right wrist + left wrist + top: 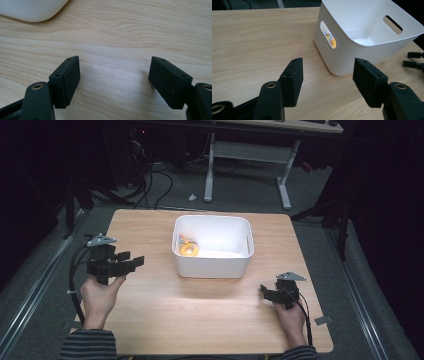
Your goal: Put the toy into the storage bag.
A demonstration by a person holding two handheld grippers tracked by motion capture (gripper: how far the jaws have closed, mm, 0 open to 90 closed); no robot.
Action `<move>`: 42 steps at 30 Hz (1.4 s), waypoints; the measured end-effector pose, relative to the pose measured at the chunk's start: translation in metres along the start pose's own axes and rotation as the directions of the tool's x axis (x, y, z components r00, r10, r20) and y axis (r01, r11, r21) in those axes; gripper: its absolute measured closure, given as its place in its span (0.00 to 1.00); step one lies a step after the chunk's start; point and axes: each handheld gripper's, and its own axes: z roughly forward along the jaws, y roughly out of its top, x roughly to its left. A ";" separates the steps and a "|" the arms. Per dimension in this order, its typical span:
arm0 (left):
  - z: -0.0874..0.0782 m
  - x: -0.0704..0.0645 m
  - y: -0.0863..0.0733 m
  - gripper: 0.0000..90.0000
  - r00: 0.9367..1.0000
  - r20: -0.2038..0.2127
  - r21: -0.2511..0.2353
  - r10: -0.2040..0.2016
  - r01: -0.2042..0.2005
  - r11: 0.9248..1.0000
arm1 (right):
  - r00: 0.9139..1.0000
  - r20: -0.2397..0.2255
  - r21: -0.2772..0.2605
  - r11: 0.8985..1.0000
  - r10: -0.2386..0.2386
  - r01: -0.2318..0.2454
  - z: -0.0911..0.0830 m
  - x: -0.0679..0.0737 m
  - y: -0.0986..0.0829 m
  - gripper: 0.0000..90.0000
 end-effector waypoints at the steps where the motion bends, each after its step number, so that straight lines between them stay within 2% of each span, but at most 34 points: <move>1: 0.000 0.001 -0.002 0.47 1.000 -0.002 0.001 -0.002 0.002 1.000 | 1.000 0.000 0.000 1.000 0.000 0.000 0.000 0.000 0.000 0.29; 10: 0.004 0.008 -0.020 0.46 1.000 -0.005 0.005 -0.022 0.022 1.000 | 1.000 0.000 0.000 1.000 0.002 -0.002 0.000 0.000 0.000 0.29; 16: 0.009 0.009 -0.027 0.45 0.999 0.000 0.020 -0.037 0.037 0.999 | 1.000 0.000 0.001 1.000 0.002 -0.002 0.000 0.000 0.000 0.29; 20: 0.011 0.007 -0.029 0.44 1.000 -0.003 0.020 -0.027 0.027 0.999 | 1.000 0.000 0.001 1.000 0.002 -0.002 0.000 0.000 0.000 0.28; 28: 0.022 0.006 -0.039 0.44 0.999 0.003 0.031 -0.037 0.037 0.999 | 1.000 0.000 0.000 1.000 0.000 0.000 0.000 0.000 0.000 0.29; 32: 0.030 0.004 -0.044 0.44 1.000 0.000 0.050 -0.024 0.024 0.998 | 1.000 0.000 0.000 1.000 0.000 0.000 0.000 0.000 0.000 0.28; 38: 0.037 0.006 -0.050 0.44 0.999 0.009 0.070 -0.037 0.037 0.997 | 1.000 0.001 0.000 1.000 0.001 -0.001 0.000 0.000 0.000 0.28; 42: 0.039 0.004 -0.054 0.44 1.000 0.003 0.075 -0.023 0.023 0.997 | 1.000 0.001 0.000 1.000 0.001 -0.001 0.000 0.000 0.000 0.28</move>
